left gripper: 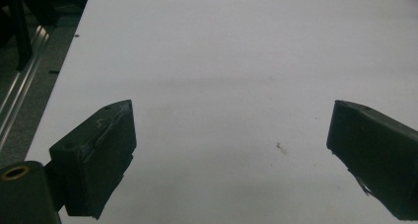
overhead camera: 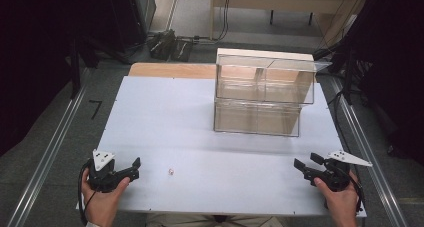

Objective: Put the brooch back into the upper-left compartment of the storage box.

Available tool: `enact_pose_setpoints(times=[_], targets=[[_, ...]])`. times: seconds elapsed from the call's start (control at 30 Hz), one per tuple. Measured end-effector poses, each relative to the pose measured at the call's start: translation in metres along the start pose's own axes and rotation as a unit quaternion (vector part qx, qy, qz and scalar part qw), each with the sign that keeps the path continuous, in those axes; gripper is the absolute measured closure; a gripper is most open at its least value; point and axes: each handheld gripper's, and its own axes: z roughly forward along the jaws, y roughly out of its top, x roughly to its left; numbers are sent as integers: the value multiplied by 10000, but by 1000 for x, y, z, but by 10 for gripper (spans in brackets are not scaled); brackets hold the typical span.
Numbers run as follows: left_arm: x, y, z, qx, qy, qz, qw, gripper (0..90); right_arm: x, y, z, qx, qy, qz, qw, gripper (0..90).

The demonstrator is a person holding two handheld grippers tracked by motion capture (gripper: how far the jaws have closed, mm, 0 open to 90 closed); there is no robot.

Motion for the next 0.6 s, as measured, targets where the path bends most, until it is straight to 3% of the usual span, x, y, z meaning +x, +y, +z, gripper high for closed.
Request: enact_pose_setpoints(times=[0.17, 0.4, 0.6], targets=[[-3, 0, 2, 24, -117, -5, 9999, 58, 1, -1, -1, 7, -12, -39, 10000, 203], [-14, 2, 5, 33, -298, 139, 9995, 59, 1, -2, -1, 17, -33, -71, 10000, 203], [-19, 3, 6, -53, -319, 184, 9993, 59, 2, -2, 0, 55, -31, -59, 10000, 203]])
